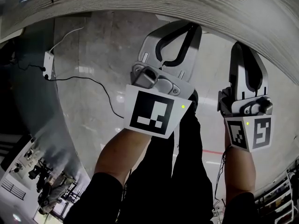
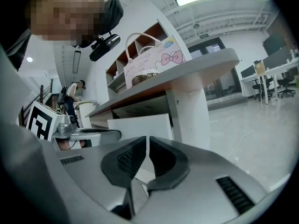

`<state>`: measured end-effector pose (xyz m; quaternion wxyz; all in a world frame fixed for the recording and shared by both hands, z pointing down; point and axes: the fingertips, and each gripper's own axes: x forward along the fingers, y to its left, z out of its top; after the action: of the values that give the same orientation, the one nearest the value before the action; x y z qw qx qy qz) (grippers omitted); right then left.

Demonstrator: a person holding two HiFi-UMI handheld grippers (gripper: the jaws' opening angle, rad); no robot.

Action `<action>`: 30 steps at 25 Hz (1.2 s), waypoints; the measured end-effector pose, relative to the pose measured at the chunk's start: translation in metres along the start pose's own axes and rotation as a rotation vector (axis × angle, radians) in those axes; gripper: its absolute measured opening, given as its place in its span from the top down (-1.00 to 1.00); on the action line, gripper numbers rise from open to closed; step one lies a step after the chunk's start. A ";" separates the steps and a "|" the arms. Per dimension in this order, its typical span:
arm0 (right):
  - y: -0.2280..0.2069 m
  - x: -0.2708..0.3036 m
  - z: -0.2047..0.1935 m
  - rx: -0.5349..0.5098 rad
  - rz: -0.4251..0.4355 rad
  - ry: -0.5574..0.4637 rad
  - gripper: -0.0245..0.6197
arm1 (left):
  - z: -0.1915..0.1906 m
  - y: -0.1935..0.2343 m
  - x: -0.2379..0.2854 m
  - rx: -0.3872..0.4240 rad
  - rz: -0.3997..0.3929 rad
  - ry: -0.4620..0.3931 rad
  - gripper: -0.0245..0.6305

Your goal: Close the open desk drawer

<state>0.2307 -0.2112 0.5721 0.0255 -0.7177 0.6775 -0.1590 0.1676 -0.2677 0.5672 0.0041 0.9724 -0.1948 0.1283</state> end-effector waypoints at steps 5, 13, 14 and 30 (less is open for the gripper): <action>-0.004 0.011 0.002 -0.005 0.005 -0.012 0.85 | 0.002 0.007 0.010 0.013 0.010 -0.028 0.91; -0.013 0.023 0.008 0.012 -0.011 -0.020 0.82 | 0.006 0.015 0.024 0.008 0.015 -0.043 0.91; -0.014 0.023 0.009 0.010 -0.013 -0.021 0.82 | 0.007 0.016 0.025 0.012 0.013 -0.044 0.91; 0.017 0.018 -0.015 0.061 0.017 0.025 0.80 | 0.005 0.020 0.026 -0.024 -0.023 -0.027 0.91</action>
<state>0.2110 -0.2276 0.5854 0.0403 -0.7089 0.6785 -0.1886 0.1845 -0.2962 0.5683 0.0146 0.9761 -0.1850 0.1128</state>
